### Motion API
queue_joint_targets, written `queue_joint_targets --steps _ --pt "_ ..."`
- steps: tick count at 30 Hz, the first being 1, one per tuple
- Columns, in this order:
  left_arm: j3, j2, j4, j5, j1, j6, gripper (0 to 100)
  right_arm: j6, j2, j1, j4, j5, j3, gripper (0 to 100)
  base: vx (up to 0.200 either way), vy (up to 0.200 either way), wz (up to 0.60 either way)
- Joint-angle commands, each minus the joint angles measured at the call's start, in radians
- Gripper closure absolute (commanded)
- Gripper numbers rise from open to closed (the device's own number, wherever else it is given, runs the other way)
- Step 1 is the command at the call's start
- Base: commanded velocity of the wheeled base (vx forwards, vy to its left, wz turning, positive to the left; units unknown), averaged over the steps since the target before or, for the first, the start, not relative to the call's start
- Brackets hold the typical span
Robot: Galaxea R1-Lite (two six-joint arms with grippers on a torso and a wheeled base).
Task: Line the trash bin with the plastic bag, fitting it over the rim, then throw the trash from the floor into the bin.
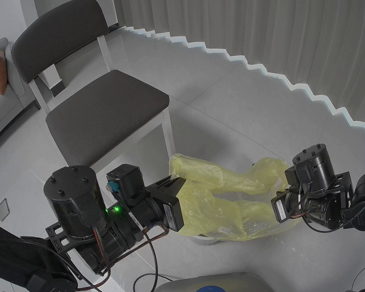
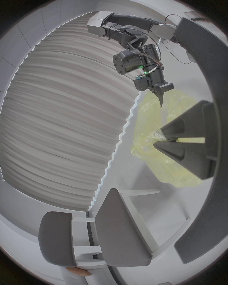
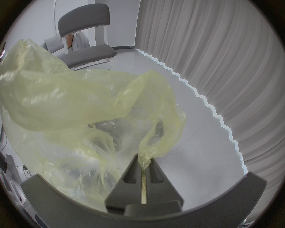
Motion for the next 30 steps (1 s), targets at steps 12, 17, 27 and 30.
queue_joint_targets --steps 12,17,27,30 --pt "-0.120 0.080 0.005 -0.107 0.104 -0.009 100 -0.061 0.029 -0.037 0.000 0.000 -0.093 100 0.000 0.000 0.00" --pt "-0.110 0.093 0.005 -0.185 0.135 -0.009 100 -0.082 0.058 -0.038 -0.003 0.001 -0.100 100 0.000 0.000 0.00" --pt "-0.159 0.150 0.005 -0.262 0.201 0.002 100 -0.117 0.136 -0.058 -0.057 0.001 -0.141 100 0.000 0.000 0.00" --pt "-0.232 0.184 0.025 -0.279 0.218 0.002 100 -0.140 0.172 -0.070 -0.114 0.001 -0.146 100 0.000 0.000 0.00"
